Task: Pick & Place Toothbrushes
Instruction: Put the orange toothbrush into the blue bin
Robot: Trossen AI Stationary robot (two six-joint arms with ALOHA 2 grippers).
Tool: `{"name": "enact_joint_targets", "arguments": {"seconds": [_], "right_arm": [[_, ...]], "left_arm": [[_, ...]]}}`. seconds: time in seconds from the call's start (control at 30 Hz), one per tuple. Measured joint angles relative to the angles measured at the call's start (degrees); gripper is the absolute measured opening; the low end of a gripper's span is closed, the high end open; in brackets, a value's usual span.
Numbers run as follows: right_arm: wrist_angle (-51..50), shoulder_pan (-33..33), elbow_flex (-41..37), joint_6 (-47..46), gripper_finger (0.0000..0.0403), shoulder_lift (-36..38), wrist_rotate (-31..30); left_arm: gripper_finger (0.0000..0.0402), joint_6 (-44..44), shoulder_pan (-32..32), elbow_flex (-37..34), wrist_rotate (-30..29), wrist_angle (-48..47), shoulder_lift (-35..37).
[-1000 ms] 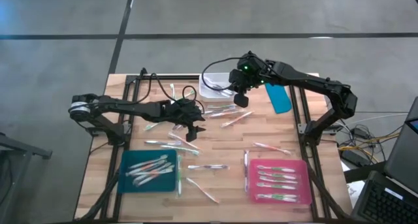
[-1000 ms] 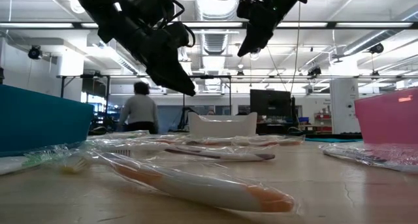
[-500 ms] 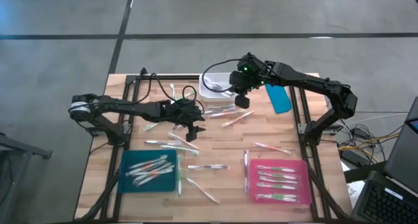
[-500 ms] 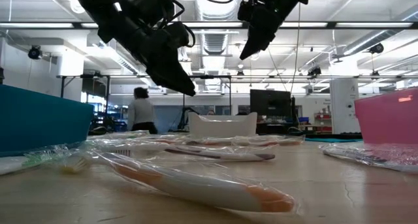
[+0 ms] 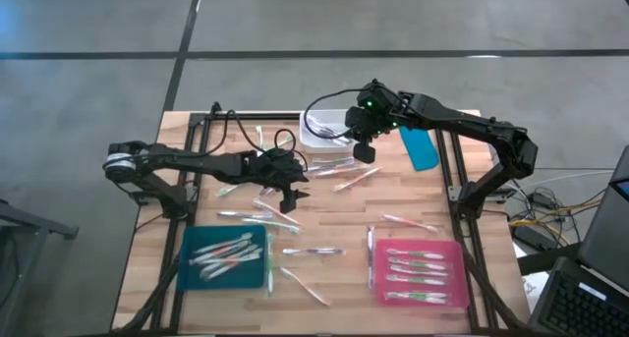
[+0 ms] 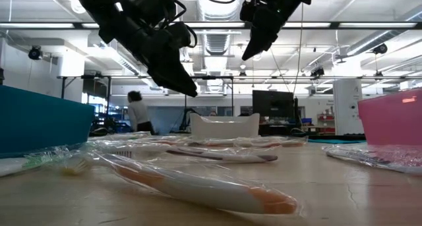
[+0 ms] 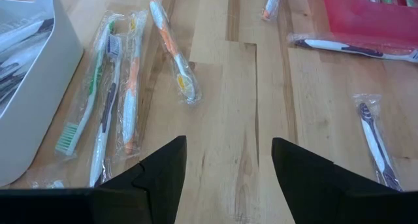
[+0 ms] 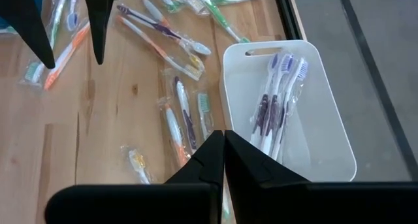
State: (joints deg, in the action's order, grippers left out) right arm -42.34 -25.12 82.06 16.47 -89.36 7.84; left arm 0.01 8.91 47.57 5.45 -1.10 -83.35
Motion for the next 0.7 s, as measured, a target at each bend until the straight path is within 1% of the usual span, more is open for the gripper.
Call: {"name": "enact_joint_targets", "arguments": {"seconds": [0.1,0.2,0.3,0.37,0.5,0.7], "right_arm": [[-0.31,0.00,0.03,-2.08,0.0008,0.00,-0.15],[-3.52,0.11,0.43,-2.70,0.0008,0.35,-1.54],[-5.69,1.74,-0.16,-0.91,0.0008,2.86,-8.02],[-5.49,3.03,-0.90,-0.80,0.0008,5.23,-10.56],[-5.58,5.25,-3.90,-2.81,0.0008,9.66,-10.66],[-5.83,7.47,-10.83,-4.08,0.0008,17.82,-10.63]], "left_arm": [[0.0230,-0.01,-0.01,0.00,0.00,0.00,0.00],[0.0230,0.00,0.00,0.00,0.00,0.00,0.00],[0.0230,0.00,0.00,0.00,0.01,0.00,0.00],[0.0230,0.00,0.00,0.00,0.00,0.00,0.00],[0.0230,0.00,0.00,0.00,0.00,-0.01,0.00],[0.0230,0.00,-0.02,0.00,0.00,0.00,0.00]]}}
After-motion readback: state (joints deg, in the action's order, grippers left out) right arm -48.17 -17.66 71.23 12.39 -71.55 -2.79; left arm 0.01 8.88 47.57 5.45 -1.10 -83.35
